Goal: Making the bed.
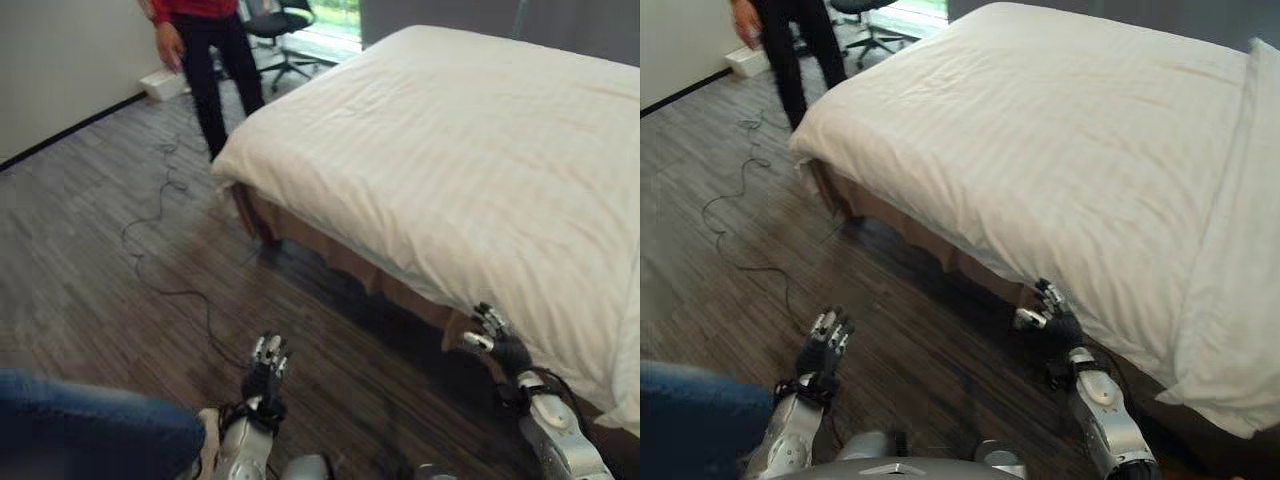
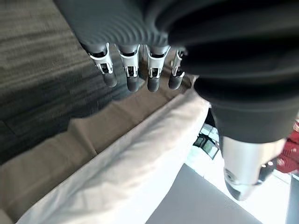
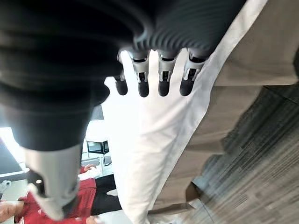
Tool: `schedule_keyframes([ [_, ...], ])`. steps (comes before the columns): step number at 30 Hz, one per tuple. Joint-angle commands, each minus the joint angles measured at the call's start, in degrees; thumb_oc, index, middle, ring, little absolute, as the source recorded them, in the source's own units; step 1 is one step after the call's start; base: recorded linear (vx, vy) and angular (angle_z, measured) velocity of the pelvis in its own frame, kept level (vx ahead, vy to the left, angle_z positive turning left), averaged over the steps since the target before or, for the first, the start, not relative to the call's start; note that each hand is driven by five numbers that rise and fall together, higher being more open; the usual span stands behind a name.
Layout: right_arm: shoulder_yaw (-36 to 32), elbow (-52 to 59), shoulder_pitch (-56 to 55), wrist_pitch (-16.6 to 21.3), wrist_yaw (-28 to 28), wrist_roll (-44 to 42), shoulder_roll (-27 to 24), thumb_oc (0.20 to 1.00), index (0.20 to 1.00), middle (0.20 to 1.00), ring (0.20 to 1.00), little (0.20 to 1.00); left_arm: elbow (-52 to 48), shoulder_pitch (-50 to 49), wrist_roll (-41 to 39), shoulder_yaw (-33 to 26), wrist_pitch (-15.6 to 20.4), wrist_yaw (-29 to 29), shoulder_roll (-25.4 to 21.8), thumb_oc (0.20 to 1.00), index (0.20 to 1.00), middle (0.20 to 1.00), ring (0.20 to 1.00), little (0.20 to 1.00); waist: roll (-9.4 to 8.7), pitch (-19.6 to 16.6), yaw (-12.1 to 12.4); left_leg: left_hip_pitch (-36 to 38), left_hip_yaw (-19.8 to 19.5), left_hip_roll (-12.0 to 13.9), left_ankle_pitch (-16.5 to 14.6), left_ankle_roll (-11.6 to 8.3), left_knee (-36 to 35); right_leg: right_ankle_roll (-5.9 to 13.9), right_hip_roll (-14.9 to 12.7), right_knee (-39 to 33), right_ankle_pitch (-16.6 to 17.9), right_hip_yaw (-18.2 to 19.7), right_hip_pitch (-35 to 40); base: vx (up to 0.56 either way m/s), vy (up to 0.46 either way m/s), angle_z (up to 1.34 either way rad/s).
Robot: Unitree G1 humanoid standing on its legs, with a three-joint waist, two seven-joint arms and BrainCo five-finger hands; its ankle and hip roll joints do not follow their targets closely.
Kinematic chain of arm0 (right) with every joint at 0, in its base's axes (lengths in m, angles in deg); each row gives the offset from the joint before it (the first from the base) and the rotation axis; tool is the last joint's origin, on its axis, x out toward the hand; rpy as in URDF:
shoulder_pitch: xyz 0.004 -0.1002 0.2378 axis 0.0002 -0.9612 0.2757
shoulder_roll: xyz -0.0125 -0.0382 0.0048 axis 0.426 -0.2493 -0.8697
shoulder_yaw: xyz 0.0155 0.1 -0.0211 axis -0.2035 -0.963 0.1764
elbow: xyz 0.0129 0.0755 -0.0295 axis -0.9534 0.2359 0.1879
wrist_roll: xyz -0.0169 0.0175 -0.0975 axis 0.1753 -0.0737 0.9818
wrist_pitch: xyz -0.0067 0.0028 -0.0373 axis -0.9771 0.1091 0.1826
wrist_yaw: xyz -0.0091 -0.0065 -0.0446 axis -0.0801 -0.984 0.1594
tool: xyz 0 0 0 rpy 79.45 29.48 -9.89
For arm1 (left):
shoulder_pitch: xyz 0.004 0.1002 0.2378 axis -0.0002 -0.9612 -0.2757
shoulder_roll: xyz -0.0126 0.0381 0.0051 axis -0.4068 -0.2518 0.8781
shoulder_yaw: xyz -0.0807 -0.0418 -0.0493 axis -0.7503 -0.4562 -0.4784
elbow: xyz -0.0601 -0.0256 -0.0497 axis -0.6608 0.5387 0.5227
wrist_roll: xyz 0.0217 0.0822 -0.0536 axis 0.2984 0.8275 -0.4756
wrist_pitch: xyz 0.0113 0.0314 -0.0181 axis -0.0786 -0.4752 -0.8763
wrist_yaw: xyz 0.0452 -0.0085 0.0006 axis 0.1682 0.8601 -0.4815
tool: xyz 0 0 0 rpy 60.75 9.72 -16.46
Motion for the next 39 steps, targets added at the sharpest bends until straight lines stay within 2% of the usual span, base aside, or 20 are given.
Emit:
schedule_keyframes([
  [1,1.11,0.89,4.26,2.25,-0.01,-2.37,1.67,1.0,1.0,1.0,1.0,1.0,-4.25,0.63,-0.48,-0.56,1.2,0.83,-0.81,1.0,1.0,1.0,1.0,1.0,1.03,-3.13,0.34,7.28,0.17,2.21,1.64,-3.46,-17.69,7.77,1.52,-10.03,7.28,2.59,-3.68,-0.01,0.169,1.07],
  [4,3.38,1.58,5.58,2.49,-0.08,-1.72,2.63,1.0,1.0,1.0,1.0,1.0,-4.37,2.49,0.34,1.17,1.23,0.65,-1.49,1.0,1.0,1.0,1.0,1.0,1.25,-4.35,0.08,7.53,-1.68,0.82,2.61,-2.93,-20.24,8.24,0.67,-9.64,7.95,2.19,-3.93,-0.03,0.159,0.53],
  [6,6.01,2.2,6.28,2.34,1.79,-2.87,3.41,1.0,1.0,1.0,1.0,1.0,-5.96,3.35,2.77,2.49,1.39,1.76,-3.13,1.0,1.0,1.0,1.0,1.0,1.15,-4.64,0.07,7.77,-2.42,-0.05,2.44,-2.31,-20.58,8.61,-0.03,-10.07,8.57,2.52,-3.79,-0.03,0.146,0.22],
  [12,8.35,2.06,6.65,1.29,1.96,-3.97,4.28,1.0,1.0,1.0,1.0,1.0,-5.03,2.78,1.28,2.28,1.15,0.88,-2.64,1.0,1.0,1.0,1.0,1.0,1.03,-4.75,0.43,8.16,-2.28,-1.48,1.55,-1.13,-20.69,9.31,-1.15,-9.29,9.06,3.28,-4.14,-0.01,0.079,-0.05],
  [14,8.49,2.69,6.19,0.88,2.48,-1.97,3.71,1.0,1.0,1.0,1.0,1.0,-4.76,2.46,1.59,2.26,0.97,0.98,-2.69,1.0,1.0,1.0,1.0,1.0,1.1,-4.87,0.17,8.06,-1.96,-2.06,1.32,-0.84,-20.69,9.66,-1.67,-8.76,9.29,3.8,-4.53,0.0,0.06,-0.02],
  [16,7.53,3.14,5.24,0.98,2.38,-0.05,3.08,1.0,1.0,1.0,1.0,1.0,-4.94,2.16,1.95,2.41,0.88,1.5,-2.85,1.0,1.0,1.0,1.0,1.0,1.09,-4.95,-0.18,8.34,-1.84,-2.24,1.18,-0.59,-20.69,9.89,-1.87,-8.38,9.3,4.3,-4.5,0.02,0.052,-0.01],
  [23,6.04,1.15,4.18,1.25,1.36,-1.87,3.87,1.0,1.0,1.0,1.0,1.0,-5.39,3.25,2.35,3.35,1.1,1.36,-2.86,1.0,1.0,1.0,1.0,1.0,1.02,-5.33,-1.14,9.03,-1.01,-2.27,0.73,-0.33,-20.69,10.18,-1.93,-8.54,9.58,5.61,-4.43,0.02,0.024,-0.09],
  [39,6.78,1.03,4.25,1.45,1.96,-4.64,4.33,1.0,1.0,1.0,1.0,1.0,-4.67,3.42,1.27,4.42,0.86,1.76,-2.43,1.0,1.0,1.0,1.0,1.0,1.46,-5.76,-2.03,10.28,0.09,-1.69,0.41,-0.58,-20.69,10.27,-1.53,-9.08,9.46,6.84,-3.84,0.01,-0.007,-0.07],
])
